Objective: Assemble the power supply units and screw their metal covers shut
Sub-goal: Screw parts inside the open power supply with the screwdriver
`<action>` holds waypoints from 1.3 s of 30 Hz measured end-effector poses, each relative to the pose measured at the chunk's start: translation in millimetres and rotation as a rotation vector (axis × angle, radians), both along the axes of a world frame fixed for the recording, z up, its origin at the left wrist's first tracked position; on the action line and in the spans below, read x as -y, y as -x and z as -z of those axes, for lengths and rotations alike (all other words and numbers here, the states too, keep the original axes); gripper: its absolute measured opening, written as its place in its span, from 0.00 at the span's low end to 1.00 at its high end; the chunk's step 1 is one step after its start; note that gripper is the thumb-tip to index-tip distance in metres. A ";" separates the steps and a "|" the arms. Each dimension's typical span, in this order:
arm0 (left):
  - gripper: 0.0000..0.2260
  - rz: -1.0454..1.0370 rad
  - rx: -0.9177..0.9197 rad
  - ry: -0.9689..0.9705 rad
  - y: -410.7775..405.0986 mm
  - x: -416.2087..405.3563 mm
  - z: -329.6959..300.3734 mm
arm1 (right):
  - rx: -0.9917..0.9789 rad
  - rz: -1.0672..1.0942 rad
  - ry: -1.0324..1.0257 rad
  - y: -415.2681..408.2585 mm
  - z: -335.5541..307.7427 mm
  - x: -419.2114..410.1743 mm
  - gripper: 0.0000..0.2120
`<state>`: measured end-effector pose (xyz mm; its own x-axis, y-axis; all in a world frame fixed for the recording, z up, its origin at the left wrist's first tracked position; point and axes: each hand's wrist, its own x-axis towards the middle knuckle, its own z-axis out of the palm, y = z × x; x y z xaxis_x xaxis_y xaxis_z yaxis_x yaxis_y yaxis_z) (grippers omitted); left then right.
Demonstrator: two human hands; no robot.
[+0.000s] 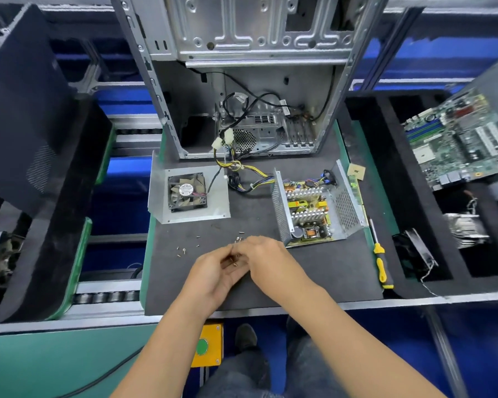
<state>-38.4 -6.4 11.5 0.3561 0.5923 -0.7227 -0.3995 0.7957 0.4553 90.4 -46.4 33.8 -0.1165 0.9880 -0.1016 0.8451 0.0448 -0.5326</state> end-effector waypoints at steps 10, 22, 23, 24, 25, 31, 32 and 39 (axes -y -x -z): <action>0.06 0.284 -0.179 -0.068 -42.0 11.9 -10.8 | 0.069 1.098 -0.195 -134.8 15.7 107.2 0.13; 0.10 0.262 0.030 0.025 -126.9 25.3 -46.0 | -0.392 1.247 -0.156 -193.8 15.7 110.4 0.06; 0.10 0.245 0.044 0.035 -133.1 22.3 -47.8 | -0.463 1.253 -0.207 -197.9 6.3 105.9 0.07; 0.11 0.223 0.056 0.047 -138.7 19.1 -50.0 | -0.520 1.246 -0.246 -202.3 -2.8 101.2 0.07; 0.11 0.196 0.067 0.058 -143.6 15.7 -51.9 | -0.567 1.225 -0.272 -207.5 -11.4 96.3 0.06; 0.13 0.099 0.045 0.034 -163.2 3.7 -57.6 | -0.672 0.945 -0.258 -232.7 -42.1 73.8 0.09; 0.11 0.084 0.034 0.023 -165.3 2.5 -57.4 | -0.683 0.901 -0.241 -236.0 -43.7 71.3 0.10; 0.08 0.019 -0.002 -0.041 -173.7 -0.3 -60.0 | -0.811 0.691 -0.147 -245.3 -50.6 58.7 0.13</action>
